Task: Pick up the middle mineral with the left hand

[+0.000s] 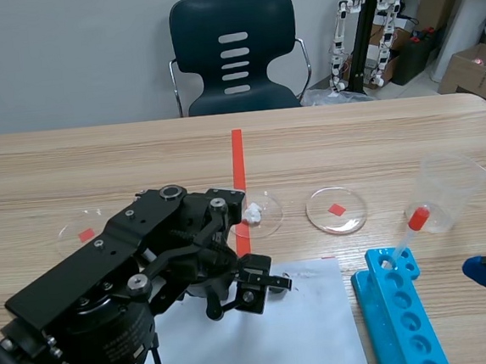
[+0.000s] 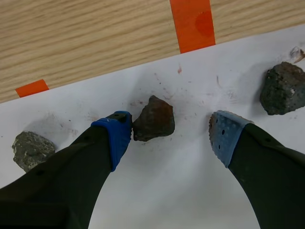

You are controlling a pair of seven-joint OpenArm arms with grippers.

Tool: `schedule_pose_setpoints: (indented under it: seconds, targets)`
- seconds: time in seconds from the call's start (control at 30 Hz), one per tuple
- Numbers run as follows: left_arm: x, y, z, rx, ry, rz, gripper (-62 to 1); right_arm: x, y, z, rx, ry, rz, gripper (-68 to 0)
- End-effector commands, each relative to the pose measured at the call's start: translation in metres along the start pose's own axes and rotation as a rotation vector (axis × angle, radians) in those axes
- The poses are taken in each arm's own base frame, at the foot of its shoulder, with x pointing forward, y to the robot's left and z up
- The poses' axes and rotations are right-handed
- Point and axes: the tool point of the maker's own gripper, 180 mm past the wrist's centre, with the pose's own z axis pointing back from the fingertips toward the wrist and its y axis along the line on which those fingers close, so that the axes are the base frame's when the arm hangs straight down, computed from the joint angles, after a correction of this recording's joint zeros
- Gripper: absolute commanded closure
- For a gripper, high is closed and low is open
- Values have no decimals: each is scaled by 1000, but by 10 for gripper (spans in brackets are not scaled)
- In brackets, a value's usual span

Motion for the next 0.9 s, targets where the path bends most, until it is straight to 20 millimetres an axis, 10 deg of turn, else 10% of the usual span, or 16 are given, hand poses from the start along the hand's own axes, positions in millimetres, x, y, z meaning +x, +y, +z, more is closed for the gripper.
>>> schedule_pose_setpoints:
  seconds: [0.0, 0.87]
  targets:
    - [9, -2, 4, -5, -34, 3, -359, 7, -2, -1, -6, -30, -6, -679]
    - [8, 4, -6, 20, -62, 7, -278, 7, -2, -1, -6, -30, -6, -679]
